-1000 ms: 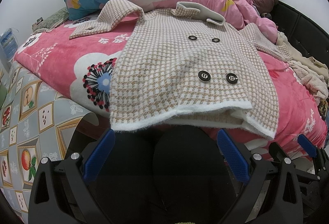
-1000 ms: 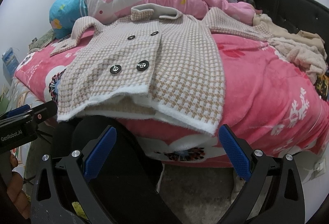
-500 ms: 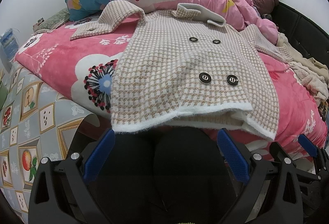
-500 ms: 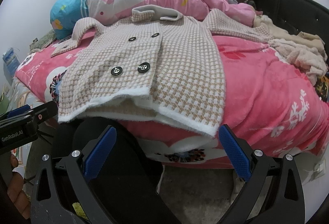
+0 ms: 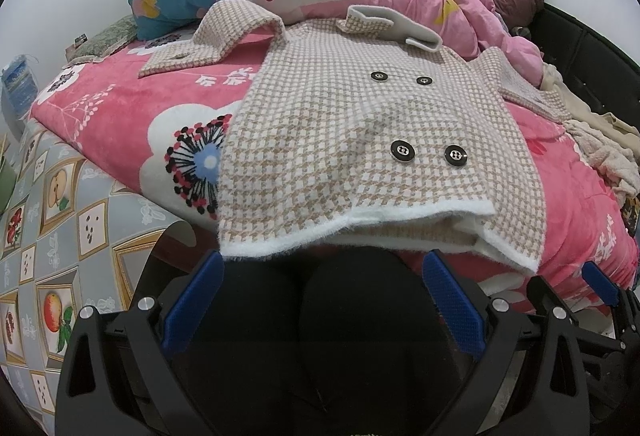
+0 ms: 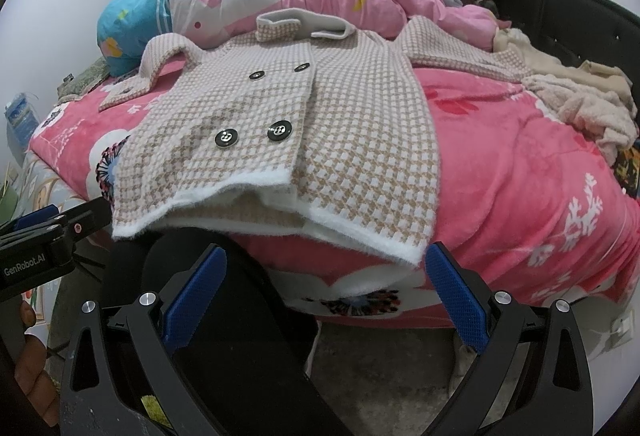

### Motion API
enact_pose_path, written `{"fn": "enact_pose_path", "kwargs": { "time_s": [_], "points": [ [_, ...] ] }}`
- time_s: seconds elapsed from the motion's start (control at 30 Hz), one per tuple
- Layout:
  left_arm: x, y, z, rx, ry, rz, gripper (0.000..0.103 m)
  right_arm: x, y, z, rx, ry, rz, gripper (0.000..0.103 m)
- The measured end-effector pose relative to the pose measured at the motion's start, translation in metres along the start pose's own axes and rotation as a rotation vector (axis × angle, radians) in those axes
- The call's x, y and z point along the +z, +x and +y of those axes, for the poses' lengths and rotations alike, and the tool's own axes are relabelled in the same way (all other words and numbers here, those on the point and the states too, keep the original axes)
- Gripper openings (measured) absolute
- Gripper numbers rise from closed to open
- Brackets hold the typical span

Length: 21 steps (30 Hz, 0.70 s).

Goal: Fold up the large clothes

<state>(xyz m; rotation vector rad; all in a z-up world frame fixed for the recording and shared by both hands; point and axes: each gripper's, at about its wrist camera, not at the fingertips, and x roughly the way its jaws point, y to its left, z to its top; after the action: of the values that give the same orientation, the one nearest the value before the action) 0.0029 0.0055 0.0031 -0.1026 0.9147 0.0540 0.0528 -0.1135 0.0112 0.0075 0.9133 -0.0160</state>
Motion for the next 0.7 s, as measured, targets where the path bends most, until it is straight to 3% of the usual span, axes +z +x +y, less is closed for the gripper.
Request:
{"fn": "enact_pose_path", "kwargs": {
  "time_s": [0.7],
  "points": [
    [0.001,0.015,0.010,0.012,-0.016,0.024,0.098,0.003,0.011,0.004,0.000,-0.002,0.009,0.096]
  ]
}}
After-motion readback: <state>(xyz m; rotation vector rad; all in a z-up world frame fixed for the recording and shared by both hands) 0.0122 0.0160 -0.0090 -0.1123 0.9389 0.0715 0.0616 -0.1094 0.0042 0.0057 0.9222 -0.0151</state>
